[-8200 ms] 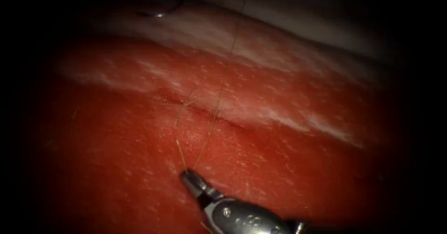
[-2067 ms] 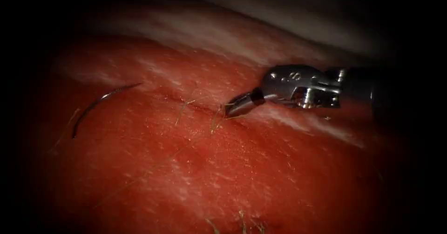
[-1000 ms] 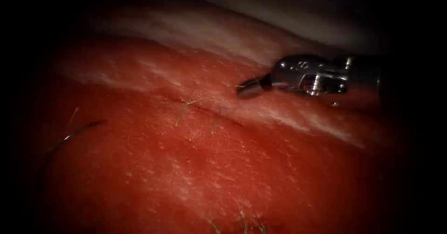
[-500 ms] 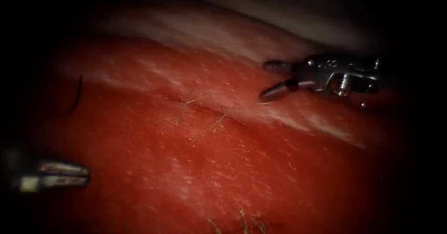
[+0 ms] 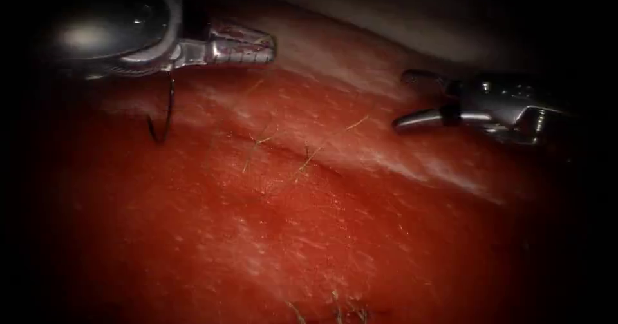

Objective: Wound Closure

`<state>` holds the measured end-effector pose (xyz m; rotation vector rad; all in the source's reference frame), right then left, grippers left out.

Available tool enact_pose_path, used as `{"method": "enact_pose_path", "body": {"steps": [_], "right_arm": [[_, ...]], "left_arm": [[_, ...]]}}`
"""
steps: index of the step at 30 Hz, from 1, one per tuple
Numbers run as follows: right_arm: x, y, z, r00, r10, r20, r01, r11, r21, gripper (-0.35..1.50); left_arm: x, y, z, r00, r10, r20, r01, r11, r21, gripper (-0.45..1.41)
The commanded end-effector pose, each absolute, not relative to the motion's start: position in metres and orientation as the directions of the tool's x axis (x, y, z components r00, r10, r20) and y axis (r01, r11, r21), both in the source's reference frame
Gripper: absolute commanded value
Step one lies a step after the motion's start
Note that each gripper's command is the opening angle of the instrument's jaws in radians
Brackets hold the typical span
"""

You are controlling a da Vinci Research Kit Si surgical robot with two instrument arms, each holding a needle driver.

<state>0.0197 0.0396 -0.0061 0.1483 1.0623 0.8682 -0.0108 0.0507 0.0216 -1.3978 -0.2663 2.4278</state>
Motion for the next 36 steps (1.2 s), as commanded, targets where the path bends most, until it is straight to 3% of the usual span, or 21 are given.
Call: {"method": "enact_pose_path", "body": {"steps": [1, 3, 5, 6, 7, 22, 36], "right_arm": [[0.0210, 0.040, -0.006, 0.192, 0.683, -0.705, -0.547, 0.670, 0.501, 1.20], [0.0230, 0.040, -0.006, 0.170, 0.679, -0.714, -0.533, 0.673, 0.513, 1.18], [0.0243, 0.039, -0.006, 0.156, 0.675, -0.721, -0.533, 0.672, 0.514, 1.05], [0.0255, 0.039, -0.005, 0.137, 0.666, -0.733, -0.507, 0.683, 0.526, 0.46], [0.0264, 0.039, -0.005, 0.127, 0.660, -0.740, -0.499, 0.687, 0.528, -0.35], [0.0294, 0.041, -0.006, 0.088, 0.587, -0.805, -0.536, 0.709, 0.459, -0.35], [0.0363, 0.044, -0.004, 0.032, 0.550, -0.835, -0.536, 0.714, 0.450, -0.35]], "left_arm": [[-0.0112, 0.050, 0.022, -0.461, 0.371, -0.806, -0.183, -0.929, -0.322, -0.35], [-0.0126, 0.052, 0.023, -0.453, 0.368, -0.812, -0.156, -0.929, -0.334, -0.35], [-0.0133, 0.052, 0.023, -0.444, 0.358, -0.822, -0.139, -0.933, -0.332, -0.35], [-0.0137, 0.052, 0.024, -0.441, 0.359, -0.822, -0.132, -0.932, -0.337, -0.35], [-0.0138, 0.053, 0.024, -0.439, 0.361, -0.823, -0.126, -0.931, -0.341, -0.35], [-0.0126, 0.055, 0.029, -0.458, 0.368, -0.810, -0.134, -0.929, -0.346, -0.35], [-0.0134, 0.055, 0.030, -0.489, 0.356, -0.796, -0.115, -0.931, -0.346, -0.35]]}}
